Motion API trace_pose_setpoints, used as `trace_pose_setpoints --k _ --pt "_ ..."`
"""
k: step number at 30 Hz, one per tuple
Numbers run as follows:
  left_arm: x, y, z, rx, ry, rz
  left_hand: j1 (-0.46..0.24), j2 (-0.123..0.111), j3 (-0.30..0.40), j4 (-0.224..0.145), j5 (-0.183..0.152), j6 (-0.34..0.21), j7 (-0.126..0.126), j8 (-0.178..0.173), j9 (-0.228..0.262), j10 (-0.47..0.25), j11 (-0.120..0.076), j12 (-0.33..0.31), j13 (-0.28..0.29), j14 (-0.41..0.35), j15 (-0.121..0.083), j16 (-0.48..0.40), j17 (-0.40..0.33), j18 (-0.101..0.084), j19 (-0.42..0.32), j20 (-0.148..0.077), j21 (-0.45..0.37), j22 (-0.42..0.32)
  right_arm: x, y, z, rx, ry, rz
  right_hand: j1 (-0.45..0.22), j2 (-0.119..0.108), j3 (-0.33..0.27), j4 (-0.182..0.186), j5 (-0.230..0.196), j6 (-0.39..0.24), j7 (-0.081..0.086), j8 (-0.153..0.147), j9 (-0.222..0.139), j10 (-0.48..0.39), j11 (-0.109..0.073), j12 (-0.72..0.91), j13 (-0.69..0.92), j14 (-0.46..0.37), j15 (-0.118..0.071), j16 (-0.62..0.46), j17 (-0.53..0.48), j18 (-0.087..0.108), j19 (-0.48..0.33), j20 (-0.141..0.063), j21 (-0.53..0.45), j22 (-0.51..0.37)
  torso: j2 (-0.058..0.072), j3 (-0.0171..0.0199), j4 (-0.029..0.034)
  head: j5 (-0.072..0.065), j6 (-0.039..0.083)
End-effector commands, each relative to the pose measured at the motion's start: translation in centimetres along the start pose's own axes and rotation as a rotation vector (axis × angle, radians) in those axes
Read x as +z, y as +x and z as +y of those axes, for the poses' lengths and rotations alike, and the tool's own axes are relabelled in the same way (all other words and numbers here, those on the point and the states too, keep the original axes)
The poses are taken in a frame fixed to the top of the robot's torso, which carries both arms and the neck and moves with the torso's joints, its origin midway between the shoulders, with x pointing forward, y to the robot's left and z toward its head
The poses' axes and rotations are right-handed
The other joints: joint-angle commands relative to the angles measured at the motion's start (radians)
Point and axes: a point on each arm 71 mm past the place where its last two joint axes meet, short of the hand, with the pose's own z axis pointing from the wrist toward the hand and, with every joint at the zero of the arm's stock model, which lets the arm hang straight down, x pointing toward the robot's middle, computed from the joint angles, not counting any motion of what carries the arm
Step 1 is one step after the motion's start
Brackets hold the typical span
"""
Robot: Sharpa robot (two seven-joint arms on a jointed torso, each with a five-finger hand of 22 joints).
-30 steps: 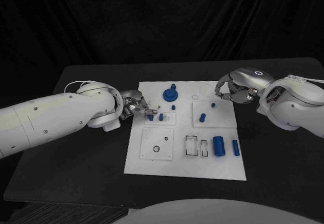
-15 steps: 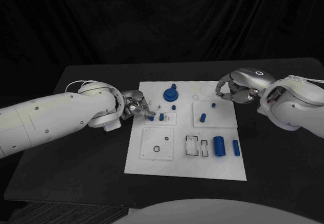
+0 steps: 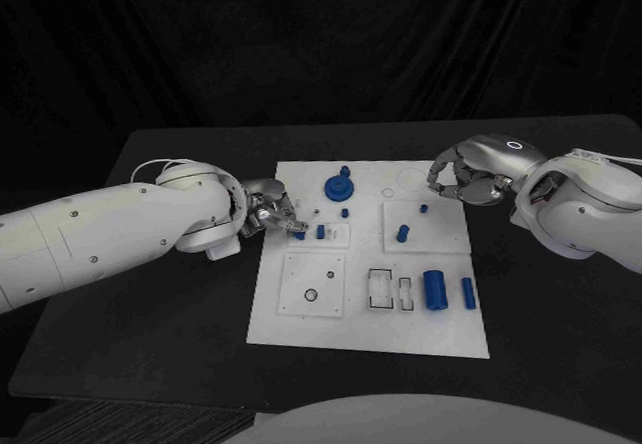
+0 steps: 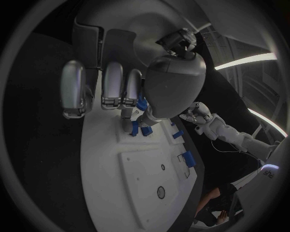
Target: Assemble the parts on the task board
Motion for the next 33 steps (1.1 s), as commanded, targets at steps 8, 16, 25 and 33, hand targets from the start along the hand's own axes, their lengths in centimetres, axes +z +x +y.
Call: trace_pose_setpoints --k 8,16,25,33 --pt "-0.2 -0.2 -0.1 -0.024 0.023 -0.060 -0.001 -0.010 0.016 -0.005 0.002 0.003 -0.007 -0.002 0.002 0.106 -0.008 0.000 0.262 0.106 -0.008 0.003 0.263 0.015 -0.001 -0.006 -0.004 0.204 -0.1 0.1 -0.2 -0.001 0.019 -0.001 0.010 -0.002 0.006 0.002 0.004 0.002 0.002 0.003 0.000 0.105 -0.003 0.004 0.263 0.089 -0.004 -0.005 0.210 0.014 -0.005 -0.001 -0.003 0.162 0.000 0.0002 0.0000 0.000 0.000" --pt "-0.8 -0.6 -0.3 -0.014 0.054 -0.147 -0.004 -0.012 0.020 -0.005 0.002 0.005 -0.007 -0.001 0.002 0.106 -0.007 0.000 0.262 0.106 -0.008 0.003 0.263 0.014 0.000 -0.006 -0.002 0.205 -0.1 0.0 -0.1 0.000 0.016 -0.009 0.009 -0.002 0.007 0.001 0.004 0.002 0.002 0.003 0.000 0.105 -0.003 0.004 0.263 0.089 -0.004 -0.006 0.210 0.014 -0.006 -0.001 -0.005 0.161 0.000 0.0000 0.0002 -0.004 0.000" --pt "-1.1 -0.7 -0.3 0.004 0.065 -0.181 -0.011 -0.017 0.033 -0.002 0.000 0.013 -0.008 0.002 0.002 0.106 -0.008 0.000 0.262 0.106 -0.009 0.003 0.263 0.013 0.004 -0.006 0.003 0.206 -0.1 0.0 -0.2 0.000 0.016 -0.012 0.009 -0.003 0.008 -0.001 0.005 -0.001 0.002 0.001 -0.001 0.105 -0.003 0.004 0.263 0.089 -0.004 -0.005 0.210 0.015 -0.006 -0.001 -0.006 0.161 0.000 0.0001 -0.0002 -0.002 0.000" --pt "-0.9 -0.5 -0.5 0.017 0.063 -0.157 -0.015 -0.018 0.040 0.001 -0.005 0.015 -0.008 0.003 0.002 0.106 -0.009 0.000 0.262 0.106 -0.009 0.003 0.263 0.014 0.003 -0.007 0.002 0.206 -0.1 0.0 -0.2 0.001 0.015 -0.013 0.009 -0.003 0.008 -0.001 0.006 -0.001 0.002 0.001 -0.001 0.105 -0.003 0.004 0.263 0.089 -0.004 -0.006 0.209 0.014 -0.006 -0.001 -0.006 0.161 0.000 0.0000 0.0000 0.000 0.000"
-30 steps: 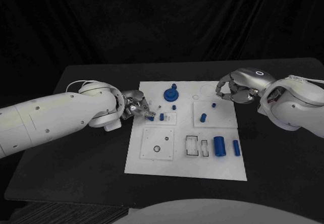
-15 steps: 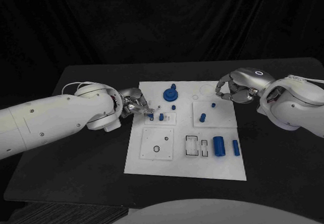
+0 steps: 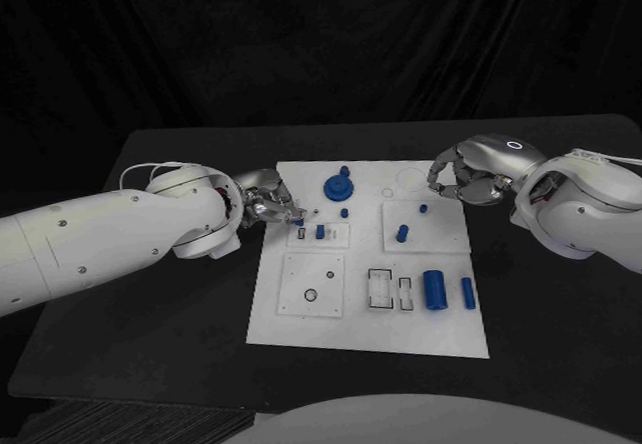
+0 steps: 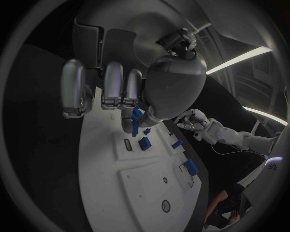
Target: Assemble the parts on the task board
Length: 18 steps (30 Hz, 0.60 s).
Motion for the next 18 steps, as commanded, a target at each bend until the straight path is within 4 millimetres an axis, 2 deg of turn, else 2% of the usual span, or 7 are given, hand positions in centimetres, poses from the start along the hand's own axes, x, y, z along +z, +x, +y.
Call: trace_pose_setpoints --k 1,18 --pt "0.08 0.11 -0.30 0.015 0.022 0.001 -0.004 -0.006 0.008 0.000 -0.003 0.004 -0.003 0.003 0.001 0.106 -0.009 -0.001 0.262 0.102 -0.006 0.003 0.263 0.014 0.000 -0.003 0.002 0.206 -0.03 0.02 -0.10 0.001 0.014 -0.011 0.009 -0.003 0.005 0.002 0.006 -0.001 0.002 0.001 -0.001 0.105 -0.003 0.004 0.263 0.089 -0.004 -0.006 0.209 0.014 -0.006 -0.001 -0.006 0.160 0.000 0.0001 0.0004 0.001 0.000" --pt "0.26 0.36 -0.13 0.029 0.004 0.040 -0.007 -0.004 0.014 0.002 -0.008 0.004 -0.002 0.002 0.001 0.106 -0.009 -0.001 0.262 0.102 -0.006 0.003 0.263 0.014 -0.002 -0.003 -0.001 0.205 -0.04 0.04 -0.07 0.002 0.012 -0.014 0.009 -0.003 0.006 0.001 0.007 -0.003 0.001 0.000 -0.001 0.105 -0.004 0.004 0.263 0.089 -0.004 -0.006 0.210 0.014 -0.006 -0.001 -0.006 0.161 0.000 0.0002 0.0005 0.001 0.000"
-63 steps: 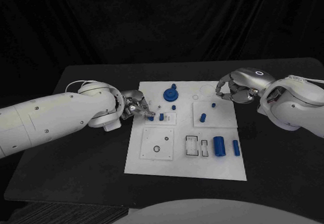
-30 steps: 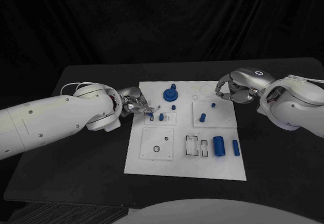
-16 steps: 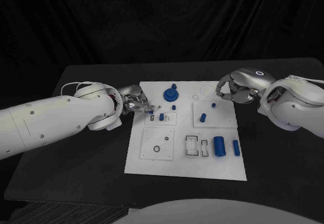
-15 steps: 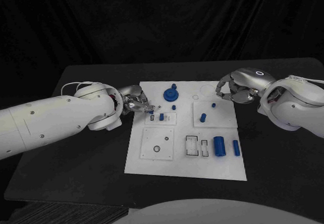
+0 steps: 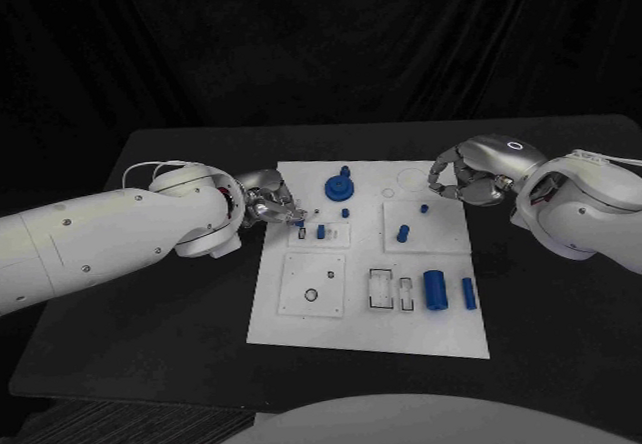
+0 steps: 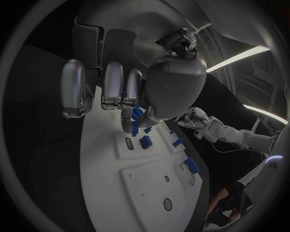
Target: Assemble the parts on the task board
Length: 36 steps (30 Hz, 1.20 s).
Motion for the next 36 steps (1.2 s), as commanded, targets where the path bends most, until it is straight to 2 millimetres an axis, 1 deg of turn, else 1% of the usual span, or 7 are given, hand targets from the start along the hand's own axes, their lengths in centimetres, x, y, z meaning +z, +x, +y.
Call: trace_pose_setpoints --k 1,8,12,18,24,32,36 --pt "0.07 0.33 -0.17 0.012 0.008 0.028 -0.007 -0.004 0.005 -0.001 -0.005 0.001 -0.006 0.002 0.002 0.106 -0.009 0.000 0.262 0.102 -0.006 0.003 0.263 0.014 -0.002 -0.003 -0.001 0.205 -0.04 0.00 -0.08 0.001 0.012 -0.014 0.009 -0.003 0.006 0.001 0.003 -0.003 0.001 0.000 -0.001 0.105 -0.004 0.004 0.263 0.089 -0.004 -0.006 0.210 0.014 -0.006 -0.001 -0.006 0.161 0.000 0.0005 -0.0001 0.000 0.000" --pt "0.10 0.49 -0.09 0.012 0.005 0.032 -0.008 -0.004 0.007 0.000 -0.005 0.000 -0.006 0.002 0.002 0.106 -0.009 0.000 0.262 0.102 -0.006 0.003 0.263 0.015 -0.002 -0.003 -0.001 0.205 -0.06 -0.02 -0.07 0.002 0.012 -0.016 0.009 -0.003 0.006 0.001 0.003 -0.003 0.001 0.000 -0.001 0.105 -0.004 0.004 0.263 0.089 -0.004 -0.006 0.210 0.014 -0.006 -0.001 -0.006 0.161 0.000 0.0002 0.0001 -0.001 0.000" --pt "0.10 0.63 0.06 0.010 0.003 0.034 -0.008 -0.003 0.009 0.000 -0.007 0.000 -0.006 0.002 0.001 0.106 -0.009 0.000 0.262 0.102 -0.006 0.003 0.263 0.015 -0.002 -0.003 -0.002 0.205 -0.08 -0.04 -0.02 0.002 0.010 -0.018 0.009 -0.003 0.006 0.001 0.003 -0.003 0.001 0.000 -0.001 0.105 -0.004 0.004 0.263 0.089 -0.004 -0.006 0.210 0.014 -0.006 -0.001 -0.006 0.161 0.000 0.0010 0.0002 0.000 0.000" --pt "0.12 0.83 0.14 0.007 0.003 0.034 -0.008 -0.003 0.009 0.000 -0.007 0.000 -0.006 0.002 0.001 0.106 -0.009 0.000 0.262 0.102 -0.006 0.003 0.263 0.015 -0.002 -0.003 -0.002 0.205 -0.06 -0.05 0.02 0.003 0.008 -0.021 0.009 -0.004 0.007 0.000 0.004 -0.003 0.001 0.000 -0.001 0.105 -0.004 0.004 0.263 0.090 -0.004 -0.005 0.211 0.014 -0.005 -0.001 -0.005 0.161 0.000 0.0005 -0.0006 0.002 0.000" --pt "0.22 0.96 0.15 0.005 0.004 0.033 -0.009 -0.003 0.011 0.001 -0.008 -0.001 -0.005 0.002 0.001 0.106 -0.008 0.000 0.262 0.102 -0.006 0.003 0.263 0.015 -0.002 -0.003 -0.001 0.205 -0.06 -0.06 0.03 0.003 0.007 -0.023 0.009 -0.004 0.007 0.000 0.004 -0.003 0.001 0.000 -0.001 0.105 -0.004 0.004 0.263 0.090 -0.004 -0.005 0.211 0.014 -0.005 -0.001 -0.005 0.161 0.000 0.0006 0.0005 0.000 0.000" --pt "0.29 1.10 0.25 0.002 0.004 0.032 -0.009 -0.002 0.013 0.001 -0.009 -0.001 -0.005 0.002 0.001 0.106 -0.008 0.000 0.262 0.102 -0.006 0.003 0.263 0.015 -0.002 -0.003 -0.002 0.205 -0.10 -0.06 -0.03 0.003 0.009 -0.022 0.009 -0.004 0.007 0.000 0.004 -0.003 0.001 0.000 -0.001 0.105 -0.004 0.004 0.263 0.090 -0.004 -0.005 0.211 0.014 -0.005 -0.001 -0.005 0.161 0.001 0.0002 0.0009 0.001 0.000" --pt "0.28 1.15 0.25 0.001 0.005 0.031 -0.009 -0.002 0.013 0.001 -0.009 -0.001 -0.005 0.002 0.001 0.106 -0.008 0.000 0.262 0.102 -0.006 0.003 0.263 0.015 -0.002 -0.003 -0.002 0.205 -0.10 -0.05 0.00 0.003 0.009 -0.022 0.009 -0.004 0.007 0.000 0.004 -0.003 0.001 0.000 -0.001 0.105 -0.004 0.004 0.263 0.090 -0.004 -0.005 0.211 0.014 -0.005 -0.001 -0.005 0.161 0.001 -0.0001 0.0000 0.001 0.000"
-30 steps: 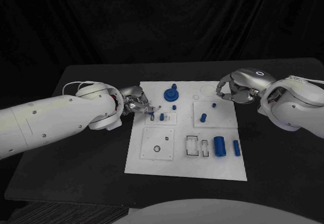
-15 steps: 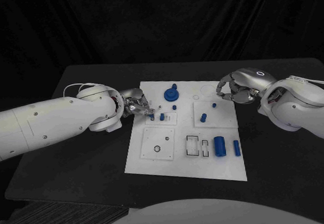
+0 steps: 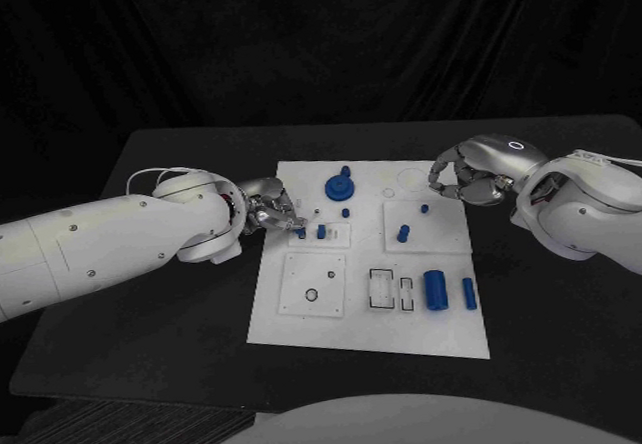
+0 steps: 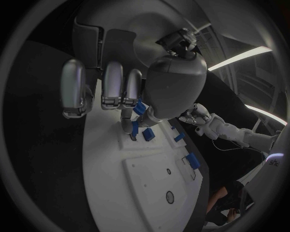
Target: Assemble the parts on the task board
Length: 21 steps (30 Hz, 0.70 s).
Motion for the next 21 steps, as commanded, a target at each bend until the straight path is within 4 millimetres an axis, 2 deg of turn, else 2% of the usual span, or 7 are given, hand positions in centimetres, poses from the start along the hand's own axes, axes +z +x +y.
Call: trace_pose_setpoints --k 1,11,21 --pt "0.02 0.10 -0.20 0.001 0.016 0.000 -0.008 0.000 0.006 -0.002 -0.004 -0.001 -0.005 0.002 0.001 0.106 -0.008 0.000 0.262 0.102 -0.006 0.003 0.263 0.015 -0.002 -0.003 -0.002 0.205 -0.06 -0.01 -0.02 0.002 0.009 -0.015 0.009 -0.004 0.007 0.000 0.005 -0.003 0.001 0.000 -0.001 0.105 -0.004 0.004 0.263 0.090 -0.004 -0.005 0.211 0.014 -0.005 -0.001 -0.005 0.161 0.000 -0.0005 -0.0008 0.001 0.000" --pt "0.00 0.18 -0.23 0.000 0.018 0.000 -0.007 0.000 0.008 -0.002 -0.004 -0.001 -0.005 0.002 0.001 0.106 -0.009 0.000 0.262 0.102 -0.006 0.003 0.263 0.015 -0.002 -0.003 -0.002 0.205 -0.09 -0.01 -0.06 0.002 0.012 -0.014 0.008 -0.004 0.008 -0.001 0.006 -0.003 0.001 0.000 -0.001 0.105 -0.004 0.004 0.263 0.089 -0.005 -0.005 0.210 0.015 -0.006 -0.001 -0.007 0.161 0.000 0.0007 0.0000 -0.001 0.000" --pt "-0.02 0.30 -0.32 0.000 0.021 0.004 -0.007 0.000 0.008 -0.002 -0.004 -0.001 -0.005 0.002 0.001 0.106 -0.009 0.000 0.262 0.102 -0.006 0.003 0.263 0.015 -0.002 -0.003 -0.002 0.205 -0.10 0.02 -0.07 0.002 0.012 -0.015 0.008 -0.004 0.008 -0.001 0.006 -0.003 0.001 0.000 -0.001 0.105 -0.004 0.004 0.263 0.089 -0.005 -0.005 0.210 0.015 -0.006 -0.001 -0.007 0.161 0.000 -0.0011 -0.0016 0.000 0.000"
